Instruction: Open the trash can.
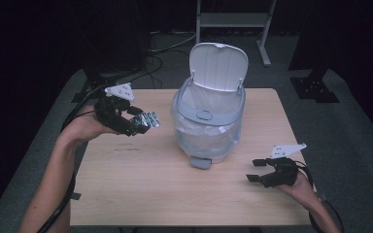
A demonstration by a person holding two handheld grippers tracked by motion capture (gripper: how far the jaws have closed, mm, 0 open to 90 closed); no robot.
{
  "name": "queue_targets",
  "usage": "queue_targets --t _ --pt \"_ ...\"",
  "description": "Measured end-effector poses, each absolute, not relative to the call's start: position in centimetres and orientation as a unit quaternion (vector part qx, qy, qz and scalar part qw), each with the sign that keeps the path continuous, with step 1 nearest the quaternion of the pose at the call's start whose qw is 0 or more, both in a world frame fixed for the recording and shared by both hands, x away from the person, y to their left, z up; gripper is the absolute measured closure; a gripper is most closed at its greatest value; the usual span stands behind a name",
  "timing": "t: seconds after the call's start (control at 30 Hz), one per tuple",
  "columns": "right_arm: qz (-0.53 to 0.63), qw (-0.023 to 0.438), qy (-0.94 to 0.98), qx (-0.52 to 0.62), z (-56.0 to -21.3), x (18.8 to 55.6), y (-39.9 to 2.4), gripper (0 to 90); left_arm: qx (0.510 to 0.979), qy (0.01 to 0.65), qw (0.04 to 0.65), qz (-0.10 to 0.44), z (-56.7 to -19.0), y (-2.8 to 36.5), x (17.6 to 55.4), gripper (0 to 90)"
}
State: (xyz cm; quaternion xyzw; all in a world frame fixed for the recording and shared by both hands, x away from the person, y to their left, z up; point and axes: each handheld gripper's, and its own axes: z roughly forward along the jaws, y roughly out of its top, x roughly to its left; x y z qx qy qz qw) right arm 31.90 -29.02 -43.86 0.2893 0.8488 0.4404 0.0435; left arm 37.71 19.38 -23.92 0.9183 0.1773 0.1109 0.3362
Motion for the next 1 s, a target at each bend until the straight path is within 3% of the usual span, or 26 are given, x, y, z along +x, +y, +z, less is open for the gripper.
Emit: queue_targets --t 1.0 --pt "0.442 0.047 0.844 0.3 -43.9 31.4 -29.7 28.8 0.926 0.133 0.333 0.122 -17.1 15.3 38.8 33.3"
